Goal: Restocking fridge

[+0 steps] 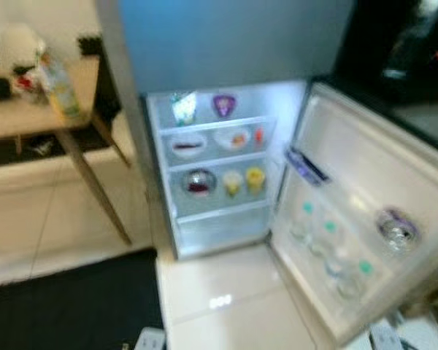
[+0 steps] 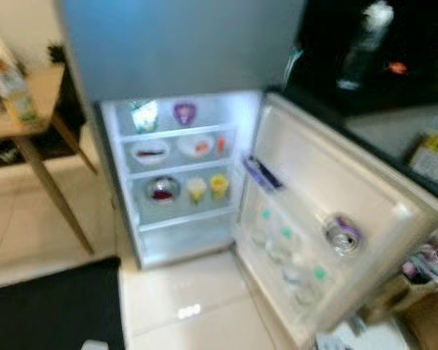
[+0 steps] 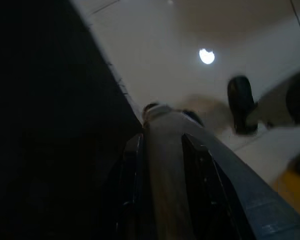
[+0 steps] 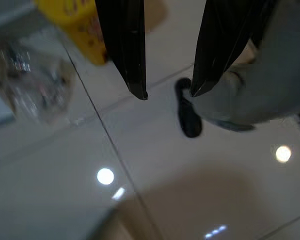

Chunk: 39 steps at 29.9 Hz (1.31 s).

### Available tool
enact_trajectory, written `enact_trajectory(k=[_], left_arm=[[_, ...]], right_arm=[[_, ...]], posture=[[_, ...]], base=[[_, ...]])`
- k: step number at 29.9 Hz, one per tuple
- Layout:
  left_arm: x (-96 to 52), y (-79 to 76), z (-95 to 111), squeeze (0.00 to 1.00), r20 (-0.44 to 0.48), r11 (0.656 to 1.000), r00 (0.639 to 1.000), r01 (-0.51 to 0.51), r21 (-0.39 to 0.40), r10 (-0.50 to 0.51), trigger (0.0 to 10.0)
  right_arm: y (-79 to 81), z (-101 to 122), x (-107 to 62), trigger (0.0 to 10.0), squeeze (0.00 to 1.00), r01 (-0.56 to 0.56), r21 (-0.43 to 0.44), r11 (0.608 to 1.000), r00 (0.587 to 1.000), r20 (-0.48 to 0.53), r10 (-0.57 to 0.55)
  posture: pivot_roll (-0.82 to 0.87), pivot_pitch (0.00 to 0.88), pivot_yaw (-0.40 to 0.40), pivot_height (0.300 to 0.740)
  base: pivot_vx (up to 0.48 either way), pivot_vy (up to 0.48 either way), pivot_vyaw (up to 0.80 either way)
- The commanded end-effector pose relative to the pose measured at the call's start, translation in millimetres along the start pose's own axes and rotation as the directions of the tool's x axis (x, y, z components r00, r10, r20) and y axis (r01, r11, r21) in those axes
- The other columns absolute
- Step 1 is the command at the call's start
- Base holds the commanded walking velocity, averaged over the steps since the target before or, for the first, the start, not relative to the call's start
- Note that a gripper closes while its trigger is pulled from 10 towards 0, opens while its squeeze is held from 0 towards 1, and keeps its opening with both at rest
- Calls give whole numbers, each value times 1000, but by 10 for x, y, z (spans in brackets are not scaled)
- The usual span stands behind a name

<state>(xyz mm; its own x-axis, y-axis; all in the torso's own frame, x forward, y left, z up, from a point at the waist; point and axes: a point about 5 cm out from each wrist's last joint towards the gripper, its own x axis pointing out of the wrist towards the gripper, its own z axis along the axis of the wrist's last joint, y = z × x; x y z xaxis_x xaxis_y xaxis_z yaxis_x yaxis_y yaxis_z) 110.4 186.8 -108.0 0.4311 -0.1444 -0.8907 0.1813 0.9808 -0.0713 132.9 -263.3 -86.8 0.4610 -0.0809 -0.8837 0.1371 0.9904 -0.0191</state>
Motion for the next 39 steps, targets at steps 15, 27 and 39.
enact_trajectory(k=[15,27,39], left_arm=[[-64,86,-224,0,-105,995,993,-35,98,45,10000],[-66,73,-243,0,-116,994,992,-30,109,42,10000],[-65,75,-243,0,-113,994,992,-45,100,56,10000]], right_arm=[[26,15,8,10000,0,3,17,1000,1000,12,-3],[36,39,13,10000,0,-1,11,1000,1000,17,1],[43,15,12,10000,0,-1,12,1000,1000,11,1]], posture=[[-84,0,-28,740],[-84,0,-28,740],[-82,0,-28,740]], base=[[0,-43,0],[0,-467,0],[0,-345,0]])
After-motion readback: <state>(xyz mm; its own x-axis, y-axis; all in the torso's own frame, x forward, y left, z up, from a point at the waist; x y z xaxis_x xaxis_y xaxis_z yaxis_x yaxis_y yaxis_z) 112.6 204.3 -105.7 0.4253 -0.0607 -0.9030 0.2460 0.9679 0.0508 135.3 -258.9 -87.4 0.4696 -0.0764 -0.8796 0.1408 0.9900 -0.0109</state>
